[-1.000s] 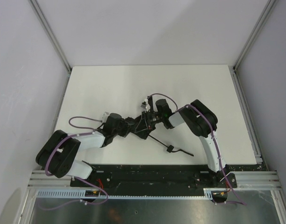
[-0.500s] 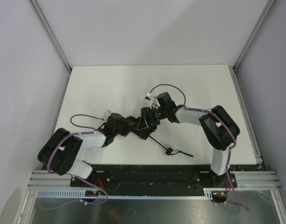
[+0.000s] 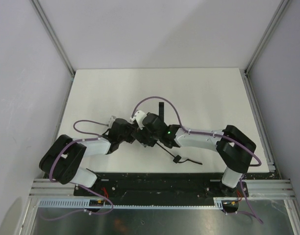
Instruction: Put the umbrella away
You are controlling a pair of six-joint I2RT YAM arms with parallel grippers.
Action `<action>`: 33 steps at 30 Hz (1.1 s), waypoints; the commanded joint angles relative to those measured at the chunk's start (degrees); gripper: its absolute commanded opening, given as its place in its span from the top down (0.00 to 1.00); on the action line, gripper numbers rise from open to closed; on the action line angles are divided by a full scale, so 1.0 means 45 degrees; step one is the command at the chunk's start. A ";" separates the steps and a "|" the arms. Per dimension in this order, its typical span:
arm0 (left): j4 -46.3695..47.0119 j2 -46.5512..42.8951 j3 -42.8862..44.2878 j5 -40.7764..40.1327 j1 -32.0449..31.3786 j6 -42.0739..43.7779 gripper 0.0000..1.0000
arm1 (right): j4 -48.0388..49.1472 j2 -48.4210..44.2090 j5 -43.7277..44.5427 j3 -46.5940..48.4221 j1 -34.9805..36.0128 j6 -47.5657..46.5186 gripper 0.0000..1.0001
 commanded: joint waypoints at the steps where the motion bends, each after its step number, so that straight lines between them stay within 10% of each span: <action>1: -0.3076 0.0409 -0.0535 -0.0150 0.0078 0.0820 0.77 | 0.1478 0.0847 0.2780 0.0044 0.0580 -0.1421 0.09; 18: -0.3100 0.0370 -0.0481 0.0319 0.0221 0.0469 0.77 | 0.2623 0.3184 0.1972 -0.0831 0.0738 -0.0835 0.26; 23: -0.3107 0.0270 -0.0436 0.0390 0.0237 0.0539 0.75 | 0.2716 0.3310 0.1995 -0.1073 0.0635 -0.0525 0.61; 27: -0.3089 -0.0226 -0.0461 0.0268 0.0262 0.0857 0.60 | 0.2671 0.3305 0.0635 -0.1429 0.0191 -0.0092 0.94; 33: -0.2804 -0.1199 -0.0691 0.0178 0.0532 0.1262 0.21 | 0.3133 0.3422 -0.3596 -0.2228 -0.1198 0.0913 1.00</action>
